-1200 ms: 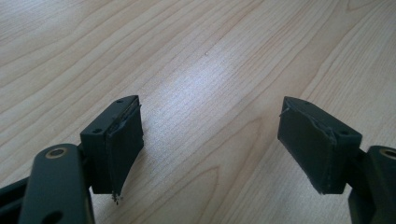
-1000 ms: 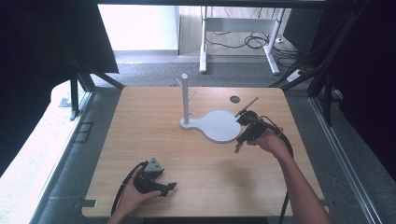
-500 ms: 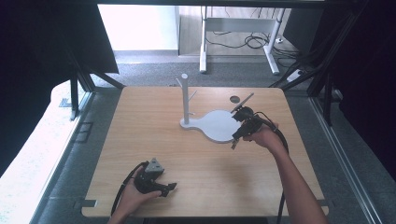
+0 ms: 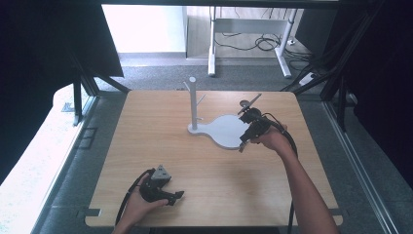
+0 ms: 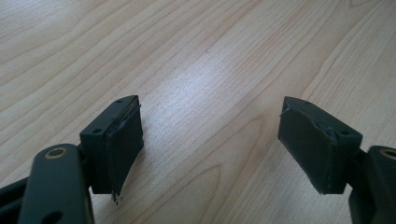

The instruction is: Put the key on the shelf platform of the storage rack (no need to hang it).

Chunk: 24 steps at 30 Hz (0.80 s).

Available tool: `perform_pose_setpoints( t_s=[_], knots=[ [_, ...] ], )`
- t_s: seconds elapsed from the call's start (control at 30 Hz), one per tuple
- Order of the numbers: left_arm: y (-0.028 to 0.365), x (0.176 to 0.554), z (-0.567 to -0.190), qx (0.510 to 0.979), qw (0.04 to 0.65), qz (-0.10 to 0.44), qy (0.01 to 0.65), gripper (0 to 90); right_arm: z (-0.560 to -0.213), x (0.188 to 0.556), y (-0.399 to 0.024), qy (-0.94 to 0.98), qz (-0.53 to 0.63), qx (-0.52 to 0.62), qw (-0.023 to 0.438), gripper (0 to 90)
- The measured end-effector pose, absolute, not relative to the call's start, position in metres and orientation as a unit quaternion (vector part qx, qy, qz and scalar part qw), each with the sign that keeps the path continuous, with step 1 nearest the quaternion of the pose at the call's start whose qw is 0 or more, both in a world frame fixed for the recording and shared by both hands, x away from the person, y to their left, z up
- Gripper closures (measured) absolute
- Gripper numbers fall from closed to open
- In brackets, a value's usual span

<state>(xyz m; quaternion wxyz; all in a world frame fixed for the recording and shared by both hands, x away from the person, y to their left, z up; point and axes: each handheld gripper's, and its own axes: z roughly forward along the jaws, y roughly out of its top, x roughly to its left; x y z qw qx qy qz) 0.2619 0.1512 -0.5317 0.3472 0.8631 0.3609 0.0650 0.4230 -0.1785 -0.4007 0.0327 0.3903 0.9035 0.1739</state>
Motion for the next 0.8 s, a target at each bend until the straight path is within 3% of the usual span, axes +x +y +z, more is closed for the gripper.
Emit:
perform_pose_setpoints(
  t_s=[0.8],
  knots=[
    [0.152,0.262,-0.531,0.863,0.347,0.066,0.361,22.3,-0.395,0.441,-0.167,0.898,0.181,0.401,0.028,89.7]
  ],
)
